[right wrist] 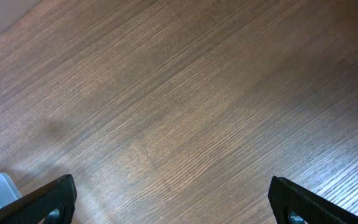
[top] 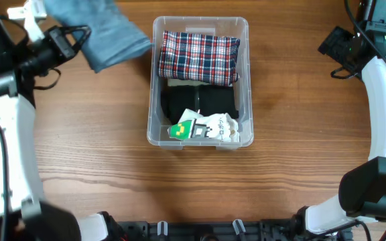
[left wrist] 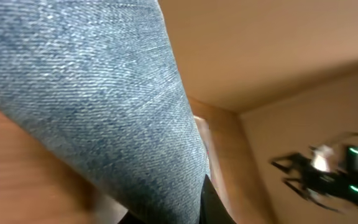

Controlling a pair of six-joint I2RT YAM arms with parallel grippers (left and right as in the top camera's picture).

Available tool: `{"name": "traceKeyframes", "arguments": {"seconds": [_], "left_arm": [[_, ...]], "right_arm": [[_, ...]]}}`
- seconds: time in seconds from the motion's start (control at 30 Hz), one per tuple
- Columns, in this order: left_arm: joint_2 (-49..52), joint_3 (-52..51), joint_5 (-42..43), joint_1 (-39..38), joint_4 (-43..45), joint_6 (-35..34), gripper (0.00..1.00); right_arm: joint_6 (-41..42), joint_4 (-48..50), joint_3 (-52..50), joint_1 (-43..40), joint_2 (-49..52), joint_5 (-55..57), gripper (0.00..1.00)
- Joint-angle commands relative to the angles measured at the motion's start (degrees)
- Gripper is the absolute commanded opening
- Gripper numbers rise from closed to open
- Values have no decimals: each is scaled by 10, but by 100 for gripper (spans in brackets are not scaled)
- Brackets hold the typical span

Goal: Pack container
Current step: 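Lift the blue denim with the left gripper and swing it toward the bin, then lay the denim into the bin's front half and press it flat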

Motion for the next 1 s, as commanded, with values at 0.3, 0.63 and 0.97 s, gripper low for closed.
{"name": "traceKeyframes", "arguments": {"seconds": [0.3, 0.63, 0.97], "left_arm": [[-127, 12, -283, -243, -174, -358, 4], [-125, 11, -539, -476, -111, -529, 4], [-83, 11, -717, -589, -81, -624, 4]], "right_arm": [[7, 2, -1, -1, 6, 10, 100], [7, 2, -1, -1, 6, 10, 100], [7, 2, -1, -1, 6, 10, 100]]}}
